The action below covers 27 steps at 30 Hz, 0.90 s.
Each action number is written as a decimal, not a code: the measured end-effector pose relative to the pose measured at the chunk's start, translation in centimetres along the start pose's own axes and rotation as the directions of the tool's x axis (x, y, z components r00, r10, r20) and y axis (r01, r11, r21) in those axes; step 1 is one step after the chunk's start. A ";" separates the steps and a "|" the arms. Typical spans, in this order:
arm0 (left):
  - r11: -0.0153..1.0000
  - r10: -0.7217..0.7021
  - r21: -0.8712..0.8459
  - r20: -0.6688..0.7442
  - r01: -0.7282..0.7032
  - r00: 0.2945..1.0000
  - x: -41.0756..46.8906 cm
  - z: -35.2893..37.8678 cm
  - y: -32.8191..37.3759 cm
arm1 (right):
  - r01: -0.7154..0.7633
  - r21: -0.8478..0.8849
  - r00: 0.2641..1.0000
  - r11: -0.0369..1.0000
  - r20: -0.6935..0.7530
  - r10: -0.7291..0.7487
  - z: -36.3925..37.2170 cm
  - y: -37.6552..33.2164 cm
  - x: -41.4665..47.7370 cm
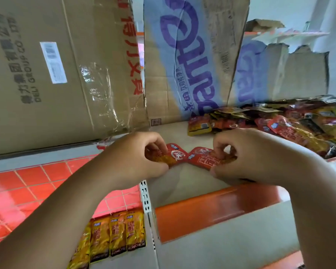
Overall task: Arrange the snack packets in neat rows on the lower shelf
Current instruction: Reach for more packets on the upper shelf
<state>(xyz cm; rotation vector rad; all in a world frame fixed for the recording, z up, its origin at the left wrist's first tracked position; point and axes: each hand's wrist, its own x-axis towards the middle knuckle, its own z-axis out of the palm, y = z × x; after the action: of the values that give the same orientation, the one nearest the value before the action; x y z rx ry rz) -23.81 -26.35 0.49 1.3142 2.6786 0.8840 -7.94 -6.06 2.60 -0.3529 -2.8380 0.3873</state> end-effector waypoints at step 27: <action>0.969 -0.244 -0.129 -0.428 0.209 0.870 -29.4 -9.3 -33.4 | 0.164 0.180 0.973 0.970 0.130 -0.189 24.7 -34.6 2.1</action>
<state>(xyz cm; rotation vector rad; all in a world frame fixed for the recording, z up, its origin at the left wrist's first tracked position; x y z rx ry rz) -31.37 -68.54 -14.76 0.8315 2.9970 1.3805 -23.83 -43.49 -9.97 -0.0373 -2.9193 0.6341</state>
